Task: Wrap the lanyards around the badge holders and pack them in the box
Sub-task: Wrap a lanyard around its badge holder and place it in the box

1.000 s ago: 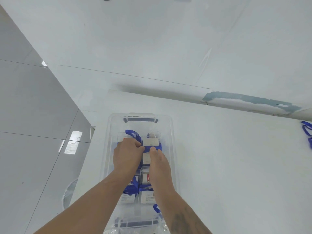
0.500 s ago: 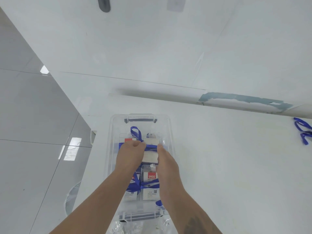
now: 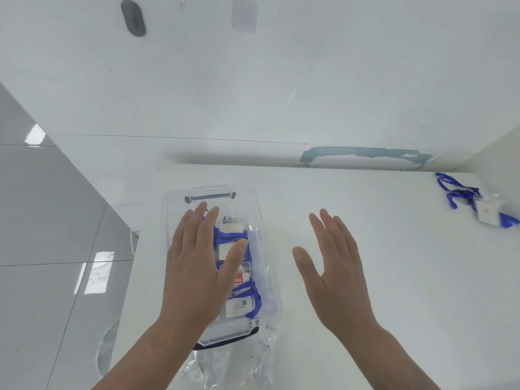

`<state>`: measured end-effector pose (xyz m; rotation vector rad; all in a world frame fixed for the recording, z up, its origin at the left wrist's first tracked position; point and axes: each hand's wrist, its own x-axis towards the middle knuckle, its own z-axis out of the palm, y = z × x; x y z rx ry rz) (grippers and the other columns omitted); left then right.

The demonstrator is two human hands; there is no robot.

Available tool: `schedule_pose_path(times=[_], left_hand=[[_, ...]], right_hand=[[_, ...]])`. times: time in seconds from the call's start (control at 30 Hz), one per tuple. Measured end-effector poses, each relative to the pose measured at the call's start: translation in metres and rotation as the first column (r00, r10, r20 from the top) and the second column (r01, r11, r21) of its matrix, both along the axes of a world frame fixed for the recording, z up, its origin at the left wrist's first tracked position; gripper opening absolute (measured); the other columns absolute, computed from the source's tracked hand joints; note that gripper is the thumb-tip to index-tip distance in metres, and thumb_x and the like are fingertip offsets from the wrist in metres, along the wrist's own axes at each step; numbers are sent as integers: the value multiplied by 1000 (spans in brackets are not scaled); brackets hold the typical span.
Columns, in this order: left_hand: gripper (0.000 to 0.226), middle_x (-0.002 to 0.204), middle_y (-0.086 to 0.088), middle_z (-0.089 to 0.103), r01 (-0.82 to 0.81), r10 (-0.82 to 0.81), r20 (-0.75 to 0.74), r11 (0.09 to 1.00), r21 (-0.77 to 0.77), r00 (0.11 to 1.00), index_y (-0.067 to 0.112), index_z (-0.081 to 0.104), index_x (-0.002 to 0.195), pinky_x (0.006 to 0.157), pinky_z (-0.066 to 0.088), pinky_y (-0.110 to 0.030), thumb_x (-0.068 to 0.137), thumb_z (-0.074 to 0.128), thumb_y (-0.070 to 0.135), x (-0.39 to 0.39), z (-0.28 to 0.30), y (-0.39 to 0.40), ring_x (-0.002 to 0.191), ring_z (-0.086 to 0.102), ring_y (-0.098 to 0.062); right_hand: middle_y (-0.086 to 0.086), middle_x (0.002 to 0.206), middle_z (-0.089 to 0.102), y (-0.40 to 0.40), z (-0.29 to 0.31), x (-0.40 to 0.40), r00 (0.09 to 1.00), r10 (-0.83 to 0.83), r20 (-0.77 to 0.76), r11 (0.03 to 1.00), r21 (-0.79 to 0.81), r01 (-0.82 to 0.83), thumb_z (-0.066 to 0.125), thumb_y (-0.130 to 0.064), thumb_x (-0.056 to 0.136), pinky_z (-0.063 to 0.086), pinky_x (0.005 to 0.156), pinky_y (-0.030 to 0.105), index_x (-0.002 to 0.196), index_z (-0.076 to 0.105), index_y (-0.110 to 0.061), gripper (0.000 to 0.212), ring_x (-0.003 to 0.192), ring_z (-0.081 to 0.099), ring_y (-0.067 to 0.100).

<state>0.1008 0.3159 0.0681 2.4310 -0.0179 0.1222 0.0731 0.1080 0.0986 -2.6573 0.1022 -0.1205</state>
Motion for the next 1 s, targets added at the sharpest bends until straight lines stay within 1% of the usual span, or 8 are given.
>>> schedule_pose_path(times=[0.07, 0.13, 0.2, 0.3, 0.43, 0.63, 0.8, 1.0], left_hand=[[76, 163, 9, 15, 27, -28, 24, 999, 46, 999, 28, 26, 151, 118, 15, -33, 88, 27, 70, -1, 3, -9, 150, 5, -10], [78, 163, 8, 13, 58, -63, 60, 995, 77, 996, 28, 26, 152, 118, 15, -37, 88, 27, 71, -2, 8, -30, 151, 4, -12], [77, 164, 8, 13, 86, -96, 87, 990, 115, 992, 28, 24, 153, 118, 16, -39, 88, 28, 71, -3, 10, -50, 152, 4, -14], [75, 165, 7, 10, 103, -117, 90, 983, 151, 989, 29, 21, 153, 120, 13, -40, 90, 29, 68, -6, 10, -87, 152, 1, -13], [73, 165, 9, 6, 90, -105, 71, 978, 189, 992, 30, 19, 153, 119, 9, -36, 92, 28, 68, -13, 15, -158, 152, -3, -10], [72, 164, 7, 11, 28, -50, 100, 978, 207, 994, 27, 23, 153, 117, 8, -32, 92, 30, 66, -20, 32, -234, 152, 1, -12], [72, 164, 9, 10, -18, -7, 98, 968, 250, 995, 29, 23, 152, 115, 5, -31, 92, 28, 67, -28, 41, -261, 152, 2, -11], [72, 164, 9, 10, -7, -17, 94, 968, 250, 995, 29, 23, 153, 116, 4, -31, 92, 28, 68, -33, 49, -259, 152, 1, -10]], right_hand=[[-14, 163, 13, -19, -2, -2, 999, 7, 35, 995, -97, -4, 19, -67, 94, 16, 121, 39, 153, 22, -34, 67, 150, -1, 6], [-10, 163, 13, -44, -5, -5, 998, 23, 55, 987, -159, -14, 22, -64, 96, 18, 121, 44, 153, 24, -32, 65, 151, 0, 11], [-9, 164, 12, -65, -9, -4, 997, 46, 56, 981, -189, -35, 25, -63, 97, 19, 120, 46, 153, 23, -32, 64, 152, 0, 13], [-8, 164, 11, -104, -16, -3, 995, 75, 70, 977, -204, -59, 26, -63, 97, 18, 121, 45, 154, 22, -32, 64, 152, 0, 14], [-7, 164, 11, -171, -16, -7, 993, 105, 63, 981, -172, -93, 28, -62, 97, 17, 121, 43, 154, 22, -31, 64, 152, 1, 14], [-7, 163, 14, -241, -9, -13, 985, 156, 73, 982, -118, -147, 30, -60, 98, 17, 121, 42, 153, 25, -31, 63, 151, 2, 13], [-8, 164, 11, -261, -1, -18, 978, 194, 73, 978, -96, -186, 28, -61, 98, 18, 121, 43, 153, 23, -32, 62, 151, 0, 13], [-9, 164, 11, -262, 11, -20, 980, 168, 108, 984, -81, -160, 29, -61, 98, 20, 120, 44, 153, 24, -34, 62, 151, 0, 13]])
